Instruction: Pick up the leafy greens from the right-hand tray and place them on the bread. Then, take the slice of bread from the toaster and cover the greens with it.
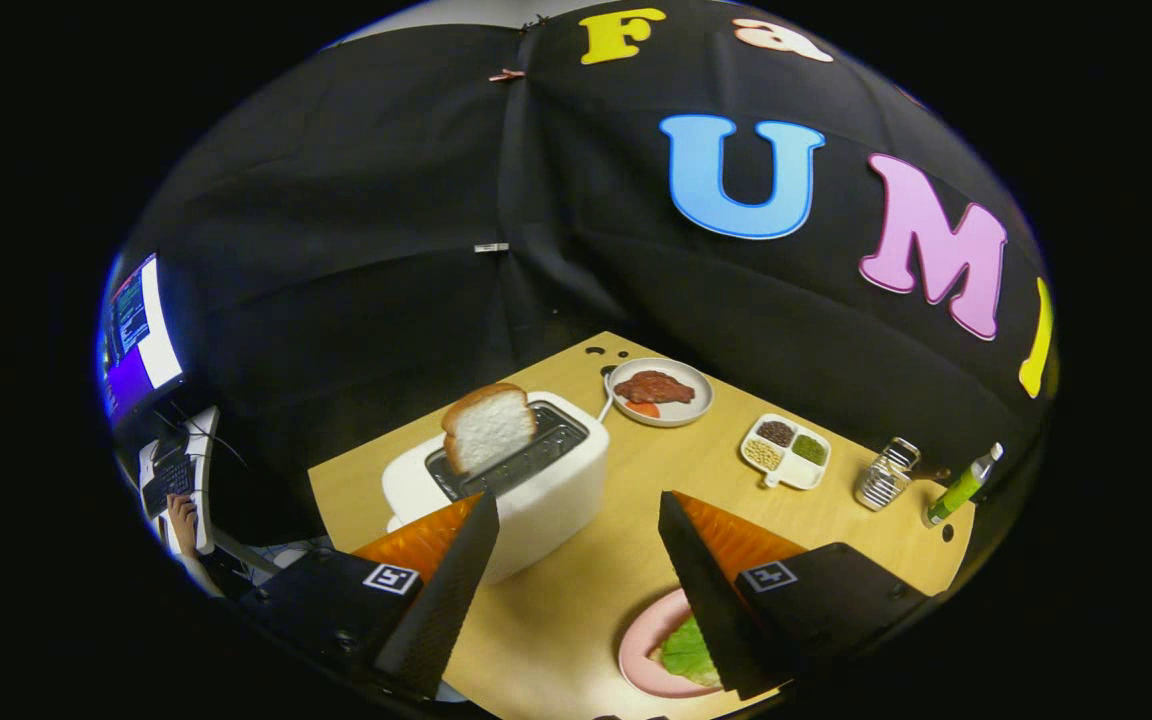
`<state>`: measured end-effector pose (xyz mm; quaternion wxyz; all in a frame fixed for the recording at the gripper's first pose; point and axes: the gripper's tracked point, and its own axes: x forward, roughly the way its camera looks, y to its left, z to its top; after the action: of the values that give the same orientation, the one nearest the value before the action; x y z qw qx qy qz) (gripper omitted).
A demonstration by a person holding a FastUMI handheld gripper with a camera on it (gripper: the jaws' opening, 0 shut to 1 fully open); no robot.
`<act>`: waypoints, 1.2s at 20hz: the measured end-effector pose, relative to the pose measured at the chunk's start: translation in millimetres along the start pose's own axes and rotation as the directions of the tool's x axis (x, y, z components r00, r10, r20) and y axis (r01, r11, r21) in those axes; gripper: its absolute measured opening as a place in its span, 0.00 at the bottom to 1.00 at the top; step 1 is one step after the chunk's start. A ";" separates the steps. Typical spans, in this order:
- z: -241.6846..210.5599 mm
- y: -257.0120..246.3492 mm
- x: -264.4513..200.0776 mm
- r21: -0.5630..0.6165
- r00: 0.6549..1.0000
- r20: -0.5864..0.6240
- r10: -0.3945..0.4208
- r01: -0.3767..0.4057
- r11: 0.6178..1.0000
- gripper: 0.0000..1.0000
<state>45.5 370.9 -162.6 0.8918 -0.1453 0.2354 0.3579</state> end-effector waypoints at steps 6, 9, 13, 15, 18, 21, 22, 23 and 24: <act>25.3 64.0 36.7 -0.043 0.995 0.015 0.101 -0.101 0.994 1.00; 22.7 84.2 60.7 0.024 0.993 0.014 0.115 -0.116 0.993 1.00; 10.4 90.9 96.7 0.180 0.996 -0.027 0.082 -0.076 0.981 0.99; 13.6 97.7 109.7 0.250 0.997 -0.014 0.075 -0.070 0.966 0.98; 20.4 89.9 123.7 0.262 0.999 0.036 0.001 -0.011 0.965 0.98; 15.4 91.3 132.1 0.285 0.999 0.033 -0.026 0.016 0.958 0.98; 11.7 92.7 134.7 0.296 0.999 0.021 -0.024 0.017 0.955 0.95; 8.6 93.9 137.1 0.303 1.000 0.012 -0.022 0.017 0.953 0.89; 10.1 93.8 137.8 0.302 1.000 0.018 -0.025 0.019 0.953 0.82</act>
<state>69.7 519.6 -234.8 0.9100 -0.0060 0.2762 0.3093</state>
